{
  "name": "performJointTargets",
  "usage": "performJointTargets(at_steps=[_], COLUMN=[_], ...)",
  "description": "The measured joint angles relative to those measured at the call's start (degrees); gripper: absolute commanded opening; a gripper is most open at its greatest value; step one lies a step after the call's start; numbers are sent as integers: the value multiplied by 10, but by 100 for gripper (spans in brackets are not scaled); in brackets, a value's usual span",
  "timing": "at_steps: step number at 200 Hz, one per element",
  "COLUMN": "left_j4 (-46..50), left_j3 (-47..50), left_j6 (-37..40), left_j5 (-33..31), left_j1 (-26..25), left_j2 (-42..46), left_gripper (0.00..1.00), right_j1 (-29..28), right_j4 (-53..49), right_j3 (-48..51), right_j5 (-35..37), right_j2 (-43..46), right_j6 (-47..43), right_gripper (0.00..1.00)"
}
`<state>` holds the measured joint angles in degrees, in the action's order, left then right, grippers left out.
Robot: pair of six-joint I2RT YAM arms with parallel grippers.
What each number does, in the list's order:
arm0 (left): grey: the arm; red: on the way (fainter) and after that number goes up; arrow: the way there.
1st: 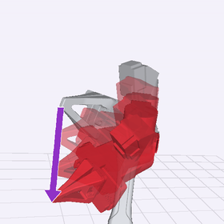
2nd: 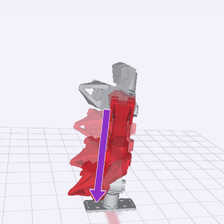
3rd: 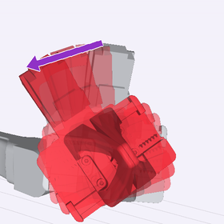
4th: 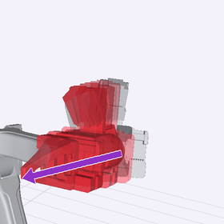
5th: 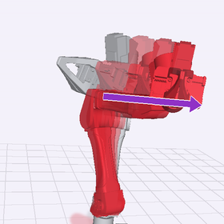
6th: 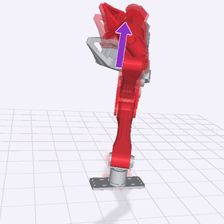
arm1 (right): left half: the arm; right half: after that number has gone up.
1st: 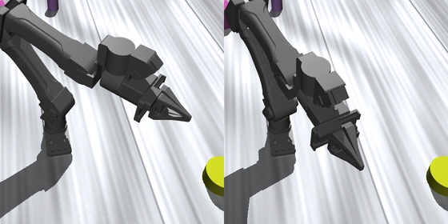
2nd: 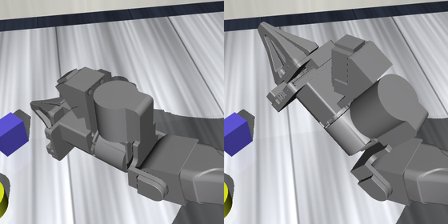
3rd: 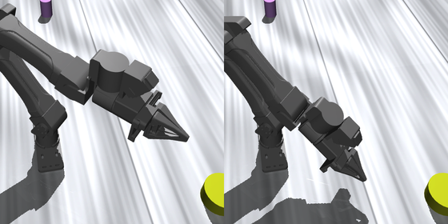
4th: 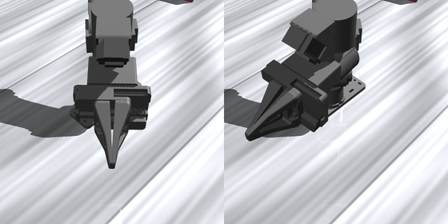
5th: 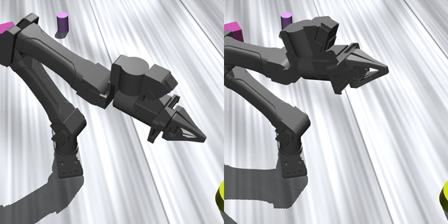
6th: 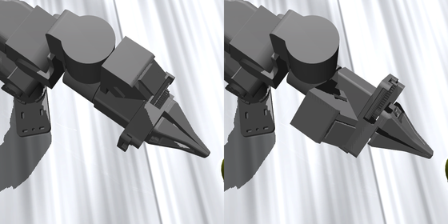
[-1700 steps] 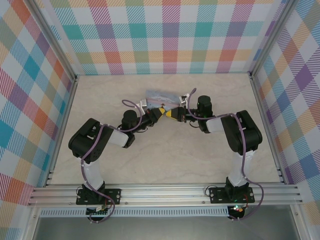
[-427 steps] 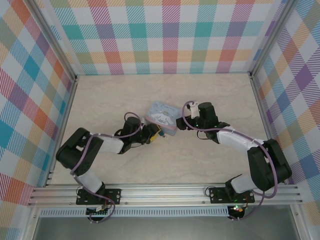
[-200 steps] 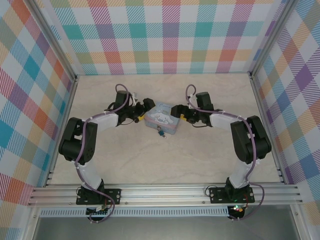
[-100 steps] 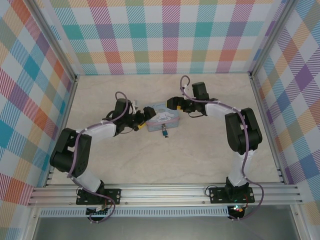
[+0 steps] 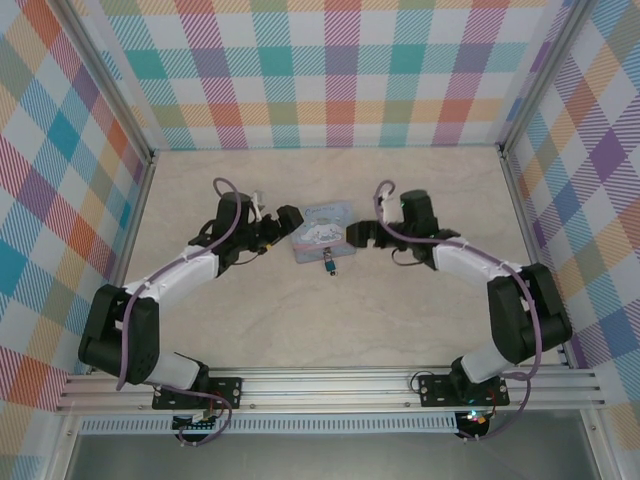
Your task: Unlock a padlock with a key
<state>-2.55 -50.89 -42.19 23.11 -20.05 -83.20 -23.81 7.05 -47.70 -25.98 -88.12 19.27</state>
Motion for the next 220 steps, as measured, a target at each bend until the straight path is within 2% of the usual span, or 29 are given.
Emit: performJointTargets(at_steps=[35,79,122,220], left_j4=[-8,-12,-12,-22], left_j3=[-102,-198,-218,-225], left_j6=[3,5,5,-2], left_j5=[24,67,75,75], left_j1=[0,-3,-10,-11], left_j2=[-89,-189,-231,-249], left_gripper=[100,100,100,100], right_j1=[-78,-88,-89,-93], right_j4=[59,127,165,180], right_j3=[46,46,46,38], right_j5=[11,36,47,49], right_j2=[-56,-110,-137,-167], right_j6=[24,26,25,7], right_gripper=[80,71,61,45])
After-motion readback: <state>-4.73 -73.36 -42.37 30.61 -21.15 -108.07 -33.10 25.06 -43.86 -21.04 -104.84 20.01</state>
